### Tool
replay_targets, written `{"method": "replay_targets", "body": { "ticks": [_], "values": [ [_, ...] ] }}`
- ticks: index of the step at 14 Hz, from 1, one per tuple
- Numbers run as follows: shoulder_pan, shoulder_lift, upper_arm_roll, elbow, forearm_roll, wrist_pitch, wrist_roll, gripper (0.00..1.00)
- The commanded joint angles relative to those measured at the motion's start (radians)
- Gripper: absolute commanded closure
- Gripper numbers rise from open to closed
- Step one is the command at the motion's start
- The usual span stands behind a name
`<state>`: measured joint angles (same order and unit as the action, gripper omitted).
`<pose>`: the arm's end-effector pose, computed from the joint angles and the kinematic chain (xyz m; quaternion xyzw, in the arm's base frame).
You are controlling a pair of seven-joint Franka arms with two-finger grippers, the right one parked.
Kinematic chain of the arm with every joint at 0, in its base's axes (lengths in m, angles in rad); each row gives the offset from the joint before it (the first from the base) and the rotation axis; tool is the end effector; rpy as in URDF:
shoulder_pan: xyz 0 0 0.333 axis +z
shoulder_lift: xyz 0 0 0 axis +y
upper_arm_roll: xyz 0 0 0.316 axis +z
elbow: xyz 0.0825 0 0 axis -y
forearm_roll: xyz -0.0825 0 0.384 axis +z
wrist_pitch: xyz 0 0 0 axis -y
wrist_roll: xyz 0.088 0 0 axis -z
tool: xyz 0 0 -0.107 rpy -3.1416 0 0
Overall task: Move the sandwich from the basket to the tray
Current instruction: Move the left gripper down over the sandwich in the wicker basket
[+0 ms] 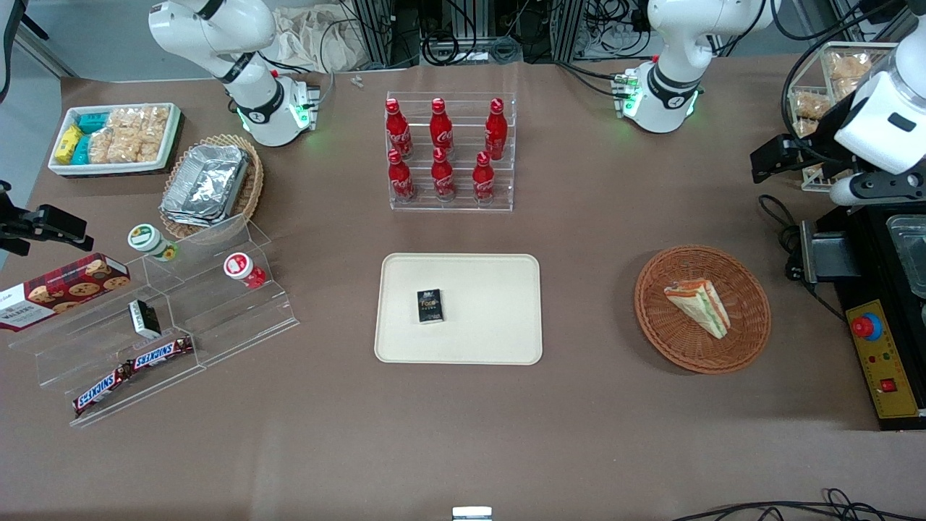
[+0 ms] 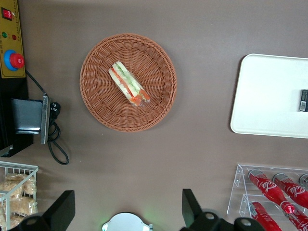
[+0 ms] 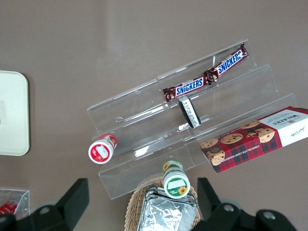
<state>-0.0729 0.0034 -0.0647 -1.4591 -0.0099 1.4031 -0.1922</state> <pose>0.5327 -0.0749 0.6602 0.9992 0.0266 -0.0301 0.0001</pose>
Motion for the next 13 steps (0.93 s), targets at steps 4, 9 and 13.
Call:
{"method": "replay_targets", "body": {
  "ticks": [4, 9, 13],
  "values": [
    [-0.011, 0.026, 0.011, 0.026, 0.040, -0.030, -0.056, 0.00],
    [0.014, 0.039, 0.009, -0.021, 0.028, 0.025, -0.180, 0.00],
    [0.021, 0.043, 0.009, -0.147, 0.025, 0.153, -0.277, 0.00]
  ]
}}
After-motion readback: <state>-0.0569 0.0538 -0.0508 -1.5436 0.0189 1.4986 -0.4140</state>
